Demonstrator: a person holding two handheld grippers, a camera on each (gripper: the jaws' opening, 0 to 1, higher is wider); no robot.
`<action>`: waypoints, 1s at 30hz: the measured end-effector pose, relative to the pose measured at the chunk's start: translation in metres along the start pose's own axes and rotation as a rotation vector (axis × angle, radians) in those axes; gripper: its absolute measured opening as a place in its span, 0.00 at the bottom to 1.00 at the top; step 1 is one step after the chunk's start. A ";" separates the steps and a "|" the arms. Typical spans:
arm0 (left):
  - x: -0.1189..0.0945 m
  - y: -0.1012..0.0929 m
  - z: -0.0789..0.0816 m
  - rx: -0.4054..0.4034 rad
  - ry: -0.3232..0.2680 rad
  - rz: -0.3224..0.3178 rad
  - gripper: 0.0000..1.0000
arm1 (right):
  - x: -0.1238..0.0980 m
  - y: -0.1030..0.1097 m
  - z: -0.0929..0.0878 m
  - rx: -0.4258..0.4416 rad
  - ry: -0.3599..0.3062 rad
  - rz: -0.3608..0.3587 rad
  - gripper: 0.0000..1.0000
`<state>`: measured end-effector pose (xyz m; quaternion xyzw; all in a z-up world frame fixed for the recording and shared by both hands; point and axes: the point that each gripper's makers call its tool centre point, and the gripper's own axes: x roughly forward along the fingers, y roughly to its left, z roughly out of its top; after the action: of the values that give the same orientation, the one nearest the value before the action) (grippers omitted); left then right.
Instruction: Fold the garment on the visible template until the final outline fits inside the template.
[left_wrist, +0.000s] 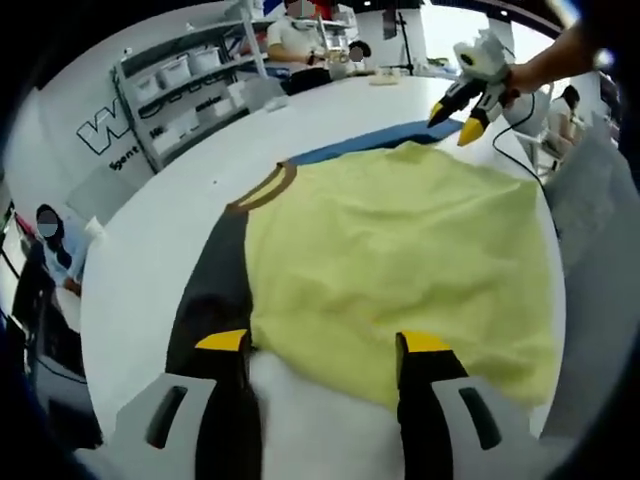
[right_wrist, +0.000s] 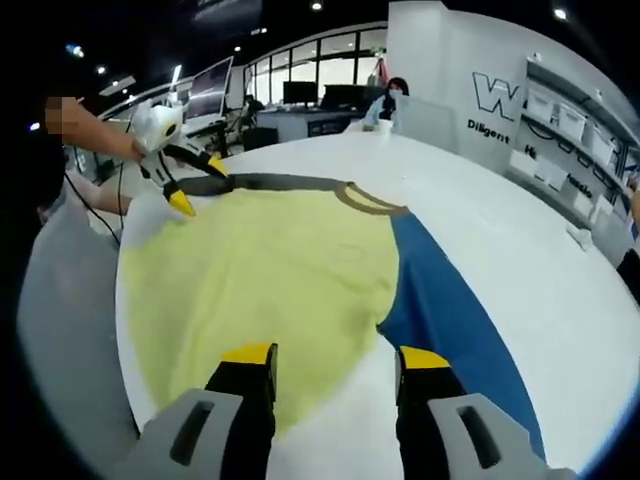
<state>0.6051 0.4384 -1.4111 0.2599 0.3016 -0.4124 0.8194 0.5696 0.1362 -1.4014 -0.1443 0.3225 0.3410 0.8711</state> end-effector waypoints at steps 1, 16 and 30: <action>-0.001 -0.002 -0.001 -0.010 -0.006 -0.002 0.61 | -0.001 0.002 0.000 -0.002 -0.001 0.004 0.45; -0.013 -0.039 -0.007 -0.052 -0.042 -0.086 0.70 | -0.008 0.042 -0.003 -0.009 -0.036 0.106 0.57; -0.030 -0.067 -0.036 0.017 -0.005 -0.146 0.69 | -0.018 0.077 -0.023 -0.035 -0.025 0.199 0.60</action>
<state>0.5250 0.4436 -1.4264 0.2434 0.3142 -0.4742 0.7856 0.4954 0.1723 -1.4090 -0.1223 0.3183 0.4333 0.8343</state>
